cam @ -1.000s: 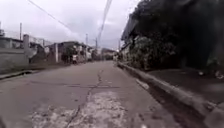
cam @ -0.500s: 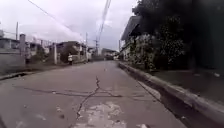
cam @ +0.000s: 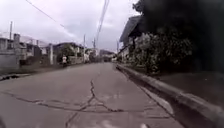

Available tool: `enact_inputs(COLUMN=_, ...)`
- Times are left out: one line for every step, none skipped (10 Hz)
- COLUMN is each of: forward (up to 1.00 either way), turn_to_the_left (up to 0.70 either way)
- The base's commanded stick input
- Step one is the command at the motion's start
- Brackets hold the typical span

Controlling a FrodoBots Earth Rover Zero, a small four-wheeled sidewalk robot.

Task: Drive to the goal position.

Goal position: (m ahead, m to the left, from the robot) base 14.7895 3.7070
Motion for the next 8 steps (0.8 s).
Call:
enact_inputs(forward=1.0, turn_to_the_left=0.0)
enact_inputs(forward=1.0, turn_to_the_left=0.0)
enact_inputs(forward=1.0, turn_to_the_left=0.0)
enact_inputs(forward=1.0, turn_to_the_left=0.0)
enact_inputs(forward=1.0, turn_to_the_left=0.0)
enact_inputs(forward=1.0, turn_to_the_left=0.0)
enact_inputs(forward=1.0, turn_to_the_left=0.0)
enact_inputs(forward=1.0, turn_to_the_left=0.0)
